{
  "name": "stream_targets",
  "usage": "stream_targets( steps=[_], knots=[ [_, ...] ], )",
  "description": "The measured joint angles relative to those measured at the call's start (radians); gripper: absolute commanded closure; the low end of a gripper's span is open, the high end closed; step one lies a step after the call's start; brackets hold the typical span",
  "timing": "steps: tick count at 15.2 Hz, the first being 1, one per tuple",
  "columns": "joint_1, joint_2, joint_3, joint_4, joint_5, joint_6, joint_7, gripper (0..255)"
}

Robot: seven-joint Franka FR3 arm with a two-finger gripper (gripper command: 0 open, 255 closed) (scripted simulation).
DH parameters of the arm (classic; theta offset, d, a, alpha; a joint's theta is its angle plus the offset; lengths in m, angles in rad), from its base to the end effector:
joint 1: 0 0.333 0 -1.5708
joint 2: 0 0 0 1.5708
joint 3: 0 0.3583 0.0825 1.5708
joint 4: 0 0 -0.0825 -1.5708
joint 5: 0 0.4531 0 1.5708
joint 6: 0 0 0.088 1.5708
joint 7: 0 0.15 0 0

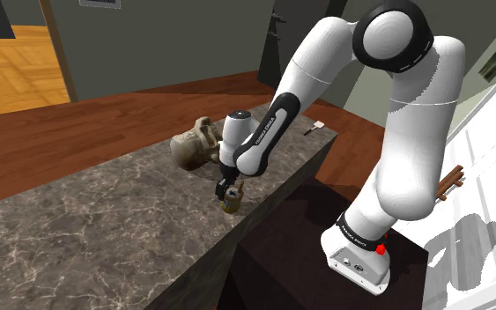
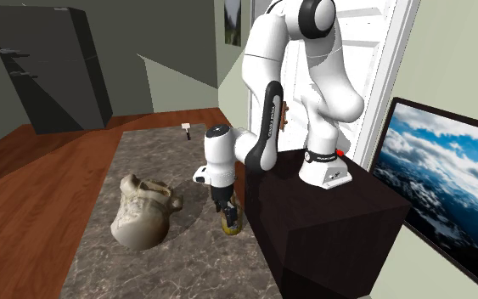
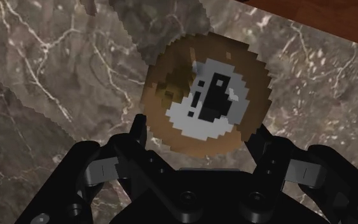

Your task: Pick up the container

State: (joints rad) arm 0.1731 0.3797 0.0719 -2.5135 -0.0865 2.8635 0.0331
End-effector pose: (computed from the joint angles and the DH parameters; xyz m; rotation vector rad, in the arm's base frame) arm 0.4679 0.1257 0.0643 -3.1079 -0.4549 0.0439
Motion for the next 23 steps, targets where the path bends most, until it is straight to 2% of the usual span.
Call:
stream_targets(
  steps=[8,23],
  knots=[
    [-0.001,-0.005,0.001,-0.001,0.001,-0.004,-0.001,255],
    [-0.027,-0.225,0.039,-0.033,0.056,-0.193,-0.04,255]
  ],
)
